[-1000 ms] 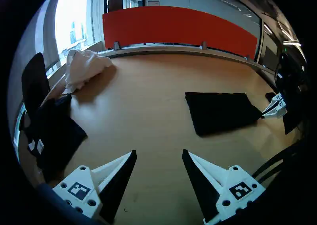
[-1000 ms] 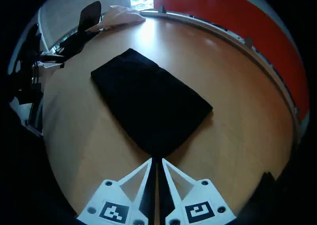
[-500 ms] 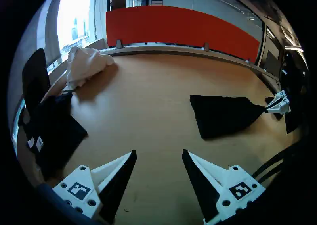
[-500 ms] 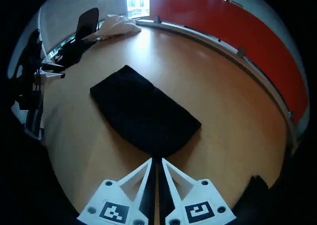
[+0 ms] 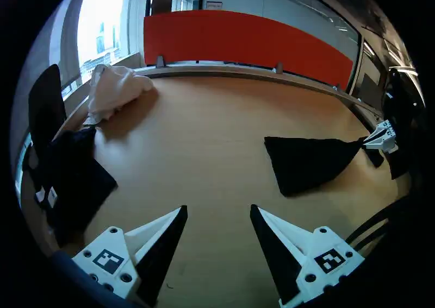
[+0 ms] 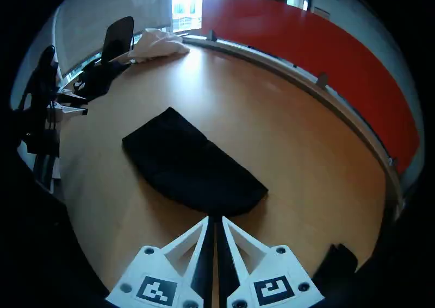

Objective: Fold towel

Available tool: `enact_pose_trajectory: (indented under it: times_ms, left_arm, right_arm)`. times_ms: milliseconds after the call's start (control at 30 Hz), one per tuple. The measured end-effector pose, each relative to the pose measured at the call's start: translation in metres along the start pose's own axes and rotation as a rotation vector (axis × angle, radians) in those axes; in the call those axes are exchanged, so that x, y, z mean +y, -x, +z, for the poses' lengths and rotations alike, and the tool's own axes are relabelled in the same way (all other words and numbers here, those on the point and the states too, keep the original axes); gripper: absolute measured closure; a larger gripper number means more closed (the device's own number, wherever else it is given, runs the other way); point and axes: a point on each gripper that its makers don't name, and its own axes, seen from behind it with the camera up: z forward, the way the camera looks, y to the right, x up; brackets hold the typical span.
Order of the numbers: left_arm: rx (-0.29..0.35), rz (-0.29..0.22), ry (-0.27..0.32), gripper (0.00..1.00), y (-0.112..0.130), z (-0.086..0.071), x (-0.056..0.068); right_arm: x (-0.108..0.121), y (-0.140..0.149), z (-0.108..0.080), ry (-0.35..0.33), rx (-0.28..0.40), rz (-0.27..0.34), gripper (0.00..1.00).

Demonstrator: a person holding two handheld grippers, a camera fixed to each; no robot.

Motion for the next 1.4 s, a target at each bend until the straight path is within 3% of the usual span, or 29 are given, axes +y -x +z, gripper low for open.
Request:
enact_pose_trajectory:
  times_ms: [600,1000,1400]
  left_arm:
    - [0.012,0.007,-0.016,0.15,-0.005,-0.006,-0.001]
    - [0.024,-0.009,-0.031,0.15,-0.005,-0.016,-0.004]
    - [0.025,-0.019,-0.050,0.15,0.000,-0.027,-0.009]
  right_arm:
    - [-0.004,-0.037,-0.009,-0.013,0.047,-0.061,0.98]
    - [-0.033,-0.089,-0.005,-0.070,0.097,-0.167,0.98]
    - [-0.074,-0.120,0.018,-0.162,0.106,-0.270,0.98]
